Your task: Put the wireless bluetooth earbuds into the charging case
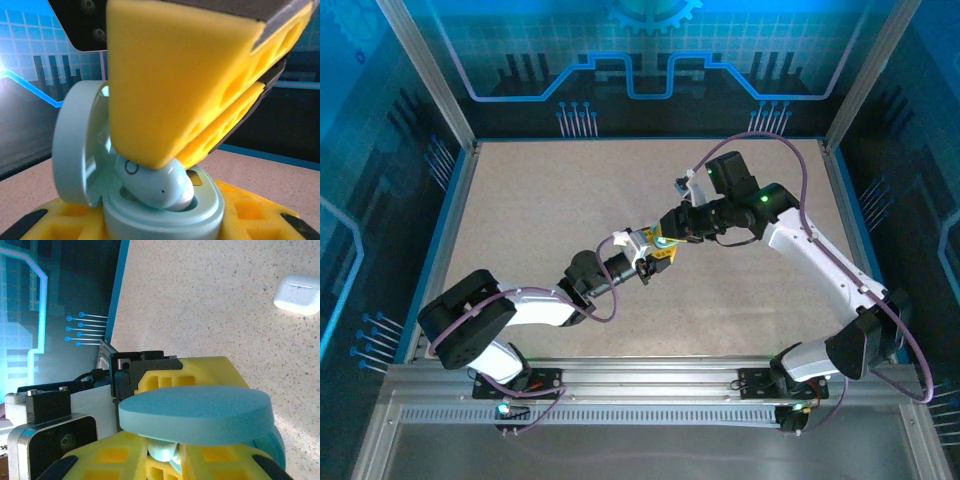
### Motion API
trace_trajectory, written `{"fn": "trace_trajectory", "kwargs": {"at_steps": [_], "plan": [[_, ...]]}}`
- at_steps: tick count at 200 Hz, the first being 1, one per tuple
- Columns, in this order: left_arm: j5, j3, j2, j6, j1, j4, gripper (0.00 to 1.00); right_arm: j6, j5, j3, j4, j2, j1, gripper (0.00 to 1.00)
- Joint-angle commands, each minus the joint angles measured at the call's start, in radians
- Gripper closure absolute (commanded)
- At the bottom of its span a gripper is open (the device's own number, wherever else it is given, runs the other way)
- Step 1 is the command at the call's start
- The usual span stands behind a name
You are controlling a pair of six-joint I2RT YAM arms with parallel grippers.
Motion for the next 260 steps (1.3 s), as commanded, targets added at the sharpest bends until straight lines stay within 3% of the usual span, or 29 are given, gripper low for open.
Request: {"fn": "trace_trajectory", "kwargs": {"at_steps": [1,152,260], "plan": [[-0.017,0.028,-0.002,-0.020,-0.004,0.087,0.63,-0.023,-0.009,0.028,-0.076,0.019,0.014,0.77],[-0.012,0.027,-0.005,-0.027,-0.004,0.087,0.63,-0.015,-0.039,0.043,-0.033,0.033,0.026,0.77],[-0.016,0.014,-0.022,-0.025,-0.004,0.086,0.63,-0.048,0.053,0.088,-0.094,-0.004,0.026,0.64]]}}
